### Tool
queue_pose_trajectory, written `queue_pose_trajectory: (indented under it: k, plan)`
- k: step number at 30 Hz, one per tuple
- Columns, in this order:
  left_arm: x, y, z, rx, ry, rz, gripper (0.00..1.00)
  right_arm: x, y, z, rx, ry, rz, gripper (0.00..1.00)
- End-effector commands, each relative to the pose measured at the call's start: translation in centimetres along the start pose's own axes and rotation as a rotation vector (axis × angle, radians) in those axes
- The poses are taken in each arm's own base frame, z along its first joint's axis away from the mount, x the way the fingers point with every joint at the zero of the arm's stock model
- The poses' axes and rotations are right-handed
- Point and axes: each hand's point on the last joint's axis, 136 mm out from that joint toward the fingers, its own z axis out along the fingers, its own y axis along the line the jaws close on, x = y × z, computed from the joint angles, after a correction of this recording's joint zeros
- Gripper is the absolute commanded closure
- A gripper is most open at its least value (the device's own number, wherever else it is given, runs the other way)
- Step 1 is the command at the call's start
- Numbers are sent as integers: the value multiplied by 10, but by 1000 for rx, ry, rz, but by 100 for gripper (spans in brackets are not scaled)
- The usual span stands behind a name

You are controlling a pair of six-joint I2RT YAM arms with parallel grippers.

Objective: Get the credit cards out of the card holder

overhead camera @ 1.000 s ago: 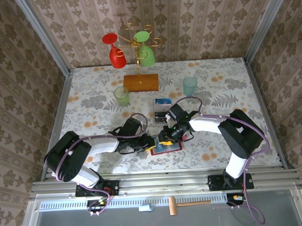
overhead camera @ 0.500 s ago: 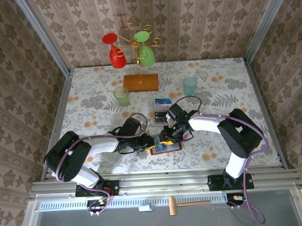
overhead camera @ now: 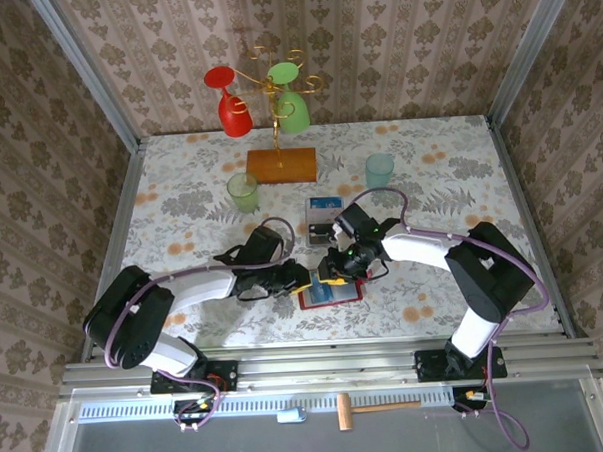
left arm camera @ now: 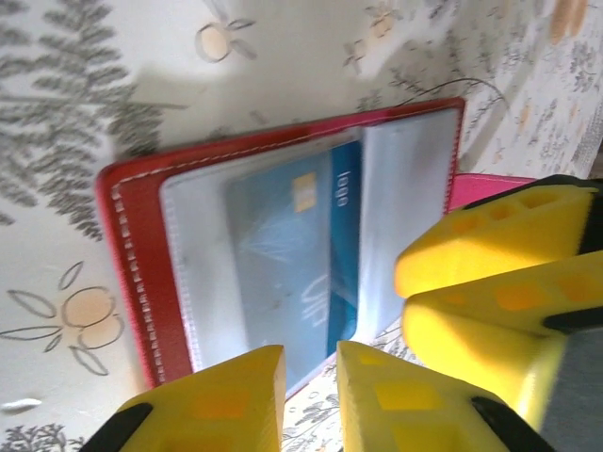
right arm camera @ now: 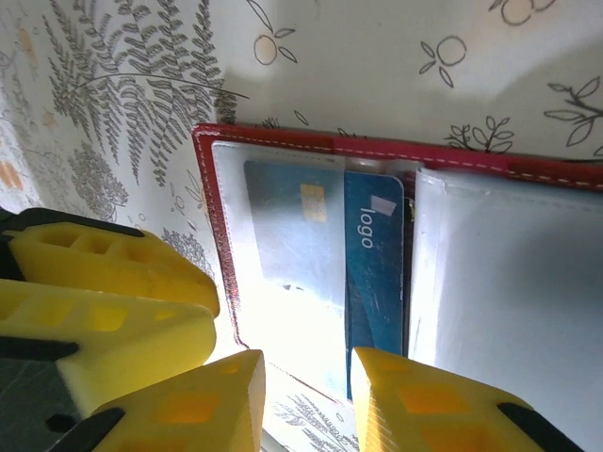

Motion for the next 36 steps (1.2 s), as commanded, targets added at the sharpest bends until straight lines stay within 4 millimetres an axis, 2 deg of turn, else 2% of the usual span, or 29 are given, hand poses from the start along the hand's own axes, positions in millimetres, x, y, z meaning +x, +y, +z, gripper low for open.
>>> queue_pose_trajectory:
  k: [1, 7, 15, 29, 36]
  plan:
    - [-3, -4, -4, -25, 0, 30, 81, 0, -3, -4, 7, 5, -7, 70]
    - [3, 2, 8, -61, 37, 33, 92, 0, -10, 2, 17, 19, -1, 71]
    - [14, 22, 17, -111, 70, 14, 100, 0, -18, 9, 28, 35, 10, 72]
    - [25, 49, 22, -186, 110, -11, 100, 2, -21, 17, 9, 59, 22, 73]
    - [26, 53, 21, -197, 115, -16, 100, 3, -15, 16, -33, 60, 28, 76]
